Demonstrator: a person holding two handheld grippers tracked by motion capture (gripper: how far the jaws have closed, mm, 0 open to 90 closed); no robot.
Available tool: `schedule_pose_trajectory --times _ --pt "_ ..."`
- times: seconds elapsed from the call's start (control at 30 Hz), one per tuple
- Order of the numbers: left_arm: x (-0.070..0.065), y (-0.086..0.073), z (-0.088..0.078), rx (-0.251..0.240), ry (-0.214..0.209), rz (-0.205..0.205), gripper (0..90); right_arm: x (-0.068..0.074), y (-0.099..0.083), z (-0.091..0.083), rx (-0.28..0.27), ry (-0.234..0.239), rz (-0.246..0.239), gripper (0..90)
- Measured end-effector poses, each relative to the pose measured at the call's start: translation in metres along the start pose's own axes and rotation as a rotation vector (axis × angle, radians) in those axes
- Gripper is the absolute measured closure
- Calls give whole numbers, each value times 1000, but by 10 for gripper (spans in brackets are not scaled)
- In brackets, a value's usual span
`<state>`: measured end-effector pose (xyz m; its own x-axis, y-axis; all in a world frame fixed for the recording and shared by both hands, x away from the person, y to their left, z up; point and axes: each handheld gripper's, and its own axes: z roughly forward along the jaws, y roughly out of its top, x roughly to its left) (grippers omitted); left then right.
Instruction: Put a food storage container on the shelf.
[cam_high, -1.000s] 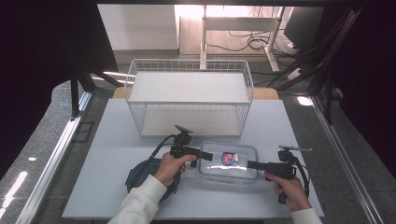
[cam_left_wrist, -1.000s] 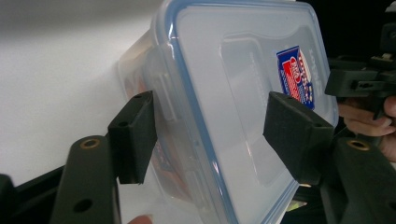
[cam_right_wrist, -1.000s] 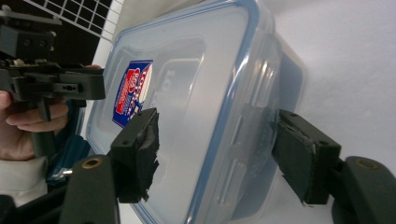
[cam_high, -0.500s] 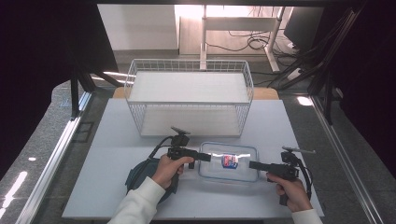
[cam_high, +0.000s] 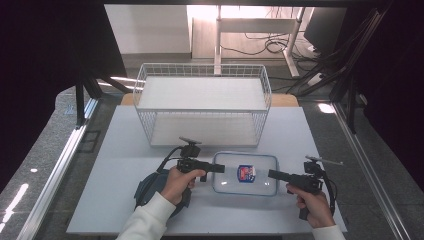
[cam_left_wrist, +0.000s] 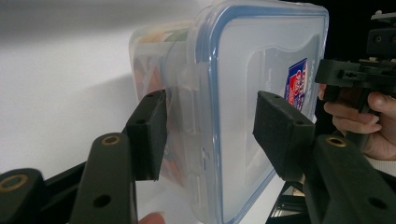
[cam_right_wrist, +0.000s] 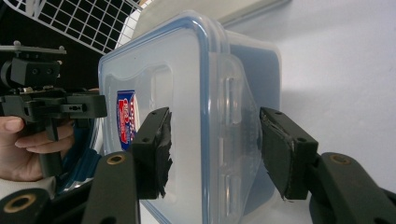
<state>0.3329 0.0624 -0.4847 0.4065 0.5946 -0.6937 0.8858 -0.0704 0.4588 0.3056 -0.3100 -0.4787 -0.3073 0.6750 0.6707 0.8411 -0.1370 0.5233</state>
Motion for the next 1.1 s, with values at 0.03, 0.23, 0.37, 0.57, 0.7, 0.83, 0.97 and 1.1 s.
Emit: schedule_pose_trajectory --times 0.03,0.23,0.37,0.57,0.7,0.83,0.97,1.1 --pt "-1 0 -1 -6 -3 2 460 0 0 0 0 0 0 452" --pt "-11 2 -12 -31 -8 21 474 6 5 -5 -24 25 -20 453" --pt "-18 5 -22 -36 3 43 475 14 9 -9 -31 41 -43 452" --pt "-27 10 -39 -61 23 61 475 25 16 -9 -41 59 -62 452" --pt "-30 13 -49 -80 29 64 476 35 24 -8 -39 65 -83 451" --pt "-30 16 -59 -95 25 55 476 48 35 -7 -42 59 -109 450" --pt "-31 18 -66 -114 25 49 476 57 42 -5 -48 59 -126 451" --pt "-32 19 -73 -127 22 47 478 63 48 -3 -50 64 -137 450"
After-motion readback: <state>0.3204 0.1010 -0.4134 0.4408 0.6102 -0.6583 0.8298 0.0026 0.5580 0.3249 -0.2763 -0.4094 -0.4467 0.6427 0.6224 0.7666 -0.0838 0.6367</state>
